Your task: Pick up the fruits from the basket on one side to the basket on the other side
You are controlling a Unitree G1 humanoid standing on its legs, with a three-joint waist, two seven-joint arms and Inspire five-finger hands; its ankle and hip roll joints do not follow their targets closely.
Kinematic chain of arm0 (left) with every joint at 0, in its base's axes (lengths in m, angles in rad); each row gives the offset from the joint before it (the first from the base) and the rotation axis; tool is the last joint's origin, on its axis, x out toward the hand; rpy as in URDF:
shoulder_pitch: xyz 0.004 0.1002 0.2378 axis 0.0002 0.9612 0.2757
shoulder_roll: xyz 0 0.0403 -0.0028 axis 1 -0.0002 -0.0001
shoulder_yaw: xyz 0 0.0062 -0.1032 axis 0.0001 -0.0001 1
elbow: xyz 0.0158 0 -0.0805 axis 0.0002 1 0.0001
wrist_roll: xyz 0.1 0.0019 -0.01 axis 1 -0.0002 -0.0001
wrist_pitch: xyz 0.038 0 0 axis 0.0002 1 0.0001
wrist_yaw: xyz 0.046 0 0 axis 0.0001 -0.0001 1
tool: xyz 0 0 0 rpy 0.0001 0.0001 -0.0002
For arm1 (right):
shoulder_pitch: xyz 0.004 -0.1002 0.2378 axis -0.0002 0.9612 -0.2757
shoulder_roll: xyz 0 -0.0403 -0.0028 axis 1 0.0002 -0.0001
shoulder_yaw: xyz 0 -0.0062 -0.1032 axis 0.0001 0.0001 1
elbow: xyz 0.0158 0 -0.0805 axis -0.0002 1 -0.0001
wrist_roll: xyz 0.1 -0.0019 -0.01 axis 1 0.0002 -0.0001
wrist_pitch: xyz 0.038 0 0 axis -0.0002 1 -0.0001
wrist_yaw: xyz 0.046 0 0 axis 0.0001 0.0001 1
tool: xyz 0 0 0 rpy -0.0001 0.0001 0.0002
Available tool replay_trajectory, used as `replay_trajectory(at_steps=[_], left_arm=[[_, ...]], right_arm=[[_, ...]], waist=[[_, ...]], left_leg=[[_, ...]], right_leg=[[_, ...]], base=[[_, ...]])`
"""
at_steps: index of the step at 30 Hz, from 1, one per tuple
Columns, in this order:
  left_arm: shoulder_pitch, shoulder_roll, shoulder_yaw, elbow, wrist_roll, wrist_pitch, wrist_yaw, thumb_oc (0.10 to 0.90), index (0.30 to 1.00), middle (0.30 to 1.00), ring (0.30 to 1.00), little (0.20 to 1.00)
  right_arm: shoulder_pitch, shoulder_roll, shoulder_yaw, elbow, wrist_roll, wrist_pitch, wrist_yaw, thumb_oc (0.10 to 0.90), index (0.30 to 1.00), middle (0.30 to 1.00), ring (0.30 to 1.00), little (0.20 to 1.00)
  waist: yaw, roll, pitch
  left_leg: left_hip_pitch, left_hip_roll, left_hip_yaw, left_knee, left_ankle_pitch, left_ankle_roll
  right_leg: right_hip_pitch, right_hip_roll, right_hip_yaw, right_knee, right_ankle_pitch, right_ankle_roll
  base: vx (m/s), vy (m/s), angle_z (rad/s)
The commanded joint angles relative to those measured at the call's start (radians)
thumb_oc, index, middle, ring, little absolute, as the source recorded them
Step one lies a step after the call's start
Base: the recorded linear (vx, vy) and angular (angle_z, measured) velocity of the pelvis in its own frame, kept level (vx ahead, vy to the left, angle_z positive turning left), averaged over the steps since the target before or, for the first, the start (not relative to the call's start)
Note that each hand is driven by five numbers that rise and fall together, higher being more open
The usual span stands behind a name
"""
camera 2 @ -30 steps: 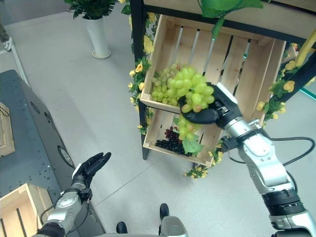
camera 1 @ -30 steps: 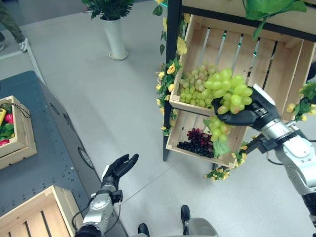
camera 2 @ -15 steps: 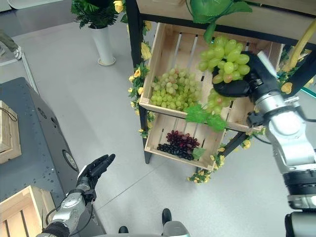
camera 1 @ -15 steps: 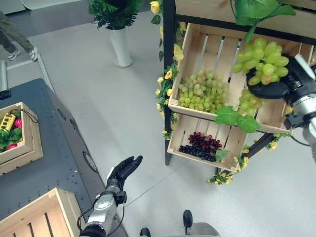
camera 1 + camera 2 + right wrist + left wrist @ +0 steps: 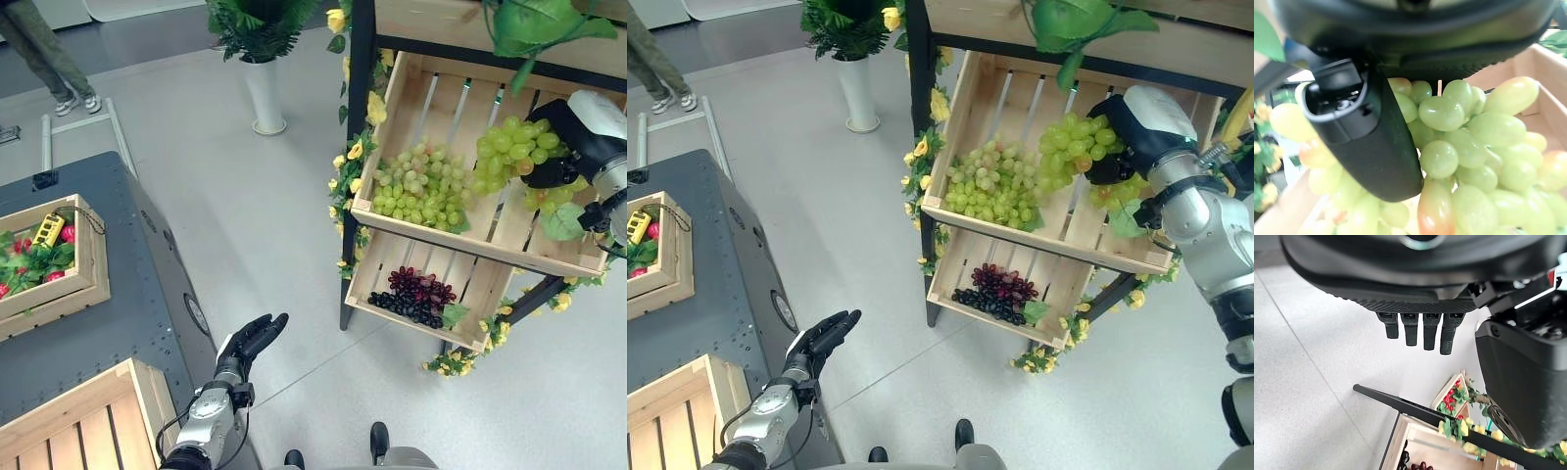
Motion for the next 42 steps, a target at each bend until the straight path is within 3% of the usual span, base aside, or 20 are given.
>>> replay_trajectory(at_steps=[1, 8, 9, 19, 27, 33, 42], left_arm=[[-0.071, 0.073, -0.052, -0.026, -0.001, -0.059, -0.016, 0.800, 0.900, 0.900, 0.900, 0.900], [-0.089, 0.068, -0.076, -0.044, -0.002, -0.041, -0.024, 0.800, 0.900, 0.900, 0.900, 0.900], [-0.089, 0.069, -0.077, -0.046, -0.003, -0.040, -0.023, 0.800, 0.900, 0.900, 0.900, 0.900], [-0.099, 0.081, -0.095, -0.069, -0.016, -0.036, -0.026, 0.800, 0.900, 0.900, 0.900, 0.900], [-0.091, 0.076, -0.104, -0.062, -0.004, -0.039, -0.033, 0.800, 0.900, 0.900, 0.900, 0.900], [-0.072, 0.076, -0.099, -0.048, 0.008, -0.037, -0.041, 0.800, 0.900, 0.900, 0.900, 0.900], [-0.057, 0.037, -0.045, -0.010, 0.037, -0.033, -0.026, 0.800, 0.900, 0.900, 0.900, 0.900]], right_arm=[[-0.223, -0.033, 0.036, 0.093, -0.035, -0.044, -0.036, 0.400, 0.300, 0.300, 0.300, 0.300], [-0.237, 0.043, 0.125, 0.229, -0.088, 0.018, 0.040, 0.400, 0.300, 0.300, 0.300, 0.300], [-0.238, 0.048, 0.129, 0.246, -0.085, 0.038, 0.055, 0.800, 0.900, 0.900, 0.900, 0.900], [-0.289, 0.076, 0.144, 0.417, -0.084, 0.129, 0.159, 0.800, 0.900, 0.900, 0.900, 0.900], [-0.301, 0.060, 0.140, 0.395, -0.090, 0.175, 0.134, 0.800, 0.900, 0.900, 0.900, 0.900], [-0.242, 0.049, 0.064, 0.206, -0.017, 0.186, 0.008, 0.800, 0.900, 0.900, 0.900, 0.900], [0.071, 0.146, -0.217, -0.232, -0.022, 0.100, -0.084, 0.800, 0.900, 0.900, 0.900, 0.900]], waist=[[0.034, -0.068, -0.099], [0.059, -0.066, -0.093], [0.060, -0.065, -0.093], [0.067, -0.057, -0.090], [0.053, -0.054, -0.097], [0.028, -0.045, -0.100], [-0.023, -0.023, -0.105]], left_leg=[[-0.026, -0.088, -0.012, 0.058, -0.162, 0.065], [-0.027, -0.086, -0.020, 0.056, -0.159, 0.064], [-0.026, -0.086, -0.020, 0.054, -0.159, 0.064], [-0.021, -0.084, -0.014, 0.045, -0.153, 0.063], [-0.014, -0.080, 0.000, 0.042, -0.153, 0.061], [-0.014, -0.076, 0.017, 0.047, -0.157, 0.060], [-0.009, -0.073, 0.040, 0.047, -0.167, 0.063]], right_leg=[[0.050, -0.006, 0.011, 0.052, -0.147, 0.028], [0.056, -0.012, -0.009, 0.046, -0.145, 0.025], [0.057, -0.012, -0.009, 0.045, -0.146, 0.025], [0.059, -0.015, -0.011, 0.044, -0.145, 0.021], [0.059, -0.012, 0.003, 0.043, -0.144, 0.020], [0.052, -0.010, 0.023, 0.044, -0.143, 0.023], [0.044, -0.004, 0.055, 0.043, -0.148, 0.026]], base=[[-0.01, -0.003, 0.04], [-0.02, -0.004, 0.12], [-0.01, 0.001, 0.07], [-0.01, -0.001, 0.01], [0.00, 0.000, 0.00], [0.01, -0.010, -0.03], [0.01, -0.009, -0.09]])
